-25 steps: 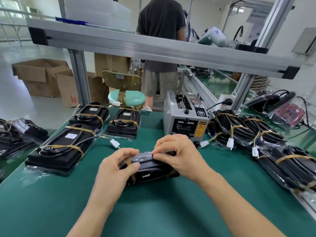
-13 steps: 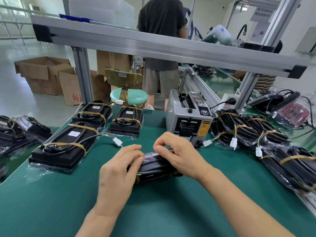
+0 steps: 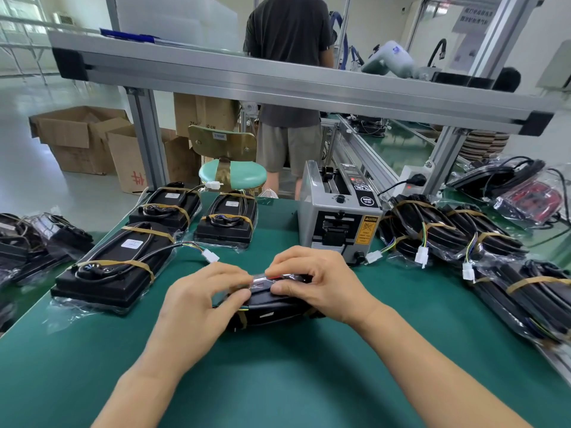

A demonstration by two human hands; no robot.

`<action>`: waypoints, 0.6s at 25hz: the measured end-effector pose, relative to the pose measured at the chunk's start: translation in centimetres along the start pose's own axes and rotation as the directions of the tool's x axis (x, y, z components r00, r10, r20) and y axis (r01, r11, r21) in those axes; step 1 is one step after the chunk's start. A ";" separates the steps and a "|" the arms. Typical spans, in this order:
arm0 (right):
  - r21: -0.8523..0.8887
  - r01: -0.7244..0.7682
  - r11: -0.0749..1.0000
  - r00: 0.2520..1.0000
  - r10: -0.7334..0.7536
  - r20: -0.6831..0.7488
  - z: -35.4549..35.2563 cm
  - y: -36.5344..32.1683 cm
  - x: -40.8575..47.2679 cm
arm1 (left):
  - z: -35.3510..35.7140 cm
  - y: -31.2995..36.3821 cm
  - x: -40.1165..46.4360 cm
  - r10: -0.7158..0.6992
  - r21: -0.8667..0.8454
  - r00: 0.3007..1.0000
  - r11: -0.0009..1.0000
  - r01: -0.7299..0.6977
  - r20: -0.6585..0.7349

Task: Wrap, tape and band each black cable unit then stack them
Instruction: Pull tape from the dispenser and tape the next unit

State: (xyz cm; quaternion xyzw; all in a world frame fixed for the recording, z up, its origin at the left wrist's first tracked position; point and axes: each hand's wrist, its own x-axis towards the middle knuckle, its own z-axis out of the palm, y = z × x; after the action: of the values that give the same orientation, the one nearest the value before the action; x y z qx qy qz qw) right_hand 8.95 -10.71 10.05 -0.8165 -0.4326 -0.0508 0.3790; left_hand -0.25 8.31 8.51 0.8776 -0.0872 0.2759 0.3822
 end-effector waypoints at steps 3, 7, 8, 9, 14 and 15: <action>-0.008 -0.012 1.000 1.000 0.012 -0.016 0.1 0.1 0.1 | -0.6 0.9 0.5 0.139 0.276 0.987 0.948 -0.156 0.079; -0.028 -0.034 0.999 0.999 0.034 -0.009 0.2 0.1 0.2 | -0.9 1.2 0.8 0.113 0.299 0.986 0.943 -0.145 0.122; -0.032 -0.031 0.999 0.999 0.031 -0.008 0.2 0.2 0.2 | -0.9 1.1 0.9 0.101 0.298 0.986 0.945 -0.136 0.130; -0.038 -0.026 0.999 1.000 0.026 -0.008 0.2 0.2 0.2 | -0.8 1.0 1.0 0.092 0.303 0.986 0.944 -0.131 0.140; -0.079 -0.016 0.997 1.000 0.016 -0.006 0.1 0.4 0.2 | 0.6 1.0 1.0 0.014 0.324 0.996 0.945 -0.043 0.089; -0.075 -0.021 0.997 1.000 0.021 -0.008 0.2 0.4 0.2 | 0.9 1.1 1.0 -0.030 0.292 0.999 0.956 0.016 0.044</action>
State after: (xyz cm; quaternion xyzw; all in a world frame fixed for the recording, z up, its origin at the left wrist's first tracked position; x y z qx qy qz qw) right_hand 9.27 -10.60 9.78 -0.8344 -0.4204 -0.0657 0.3502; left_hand 0.59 6.97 9.27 0.9316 -0.0443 0.2603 0.2498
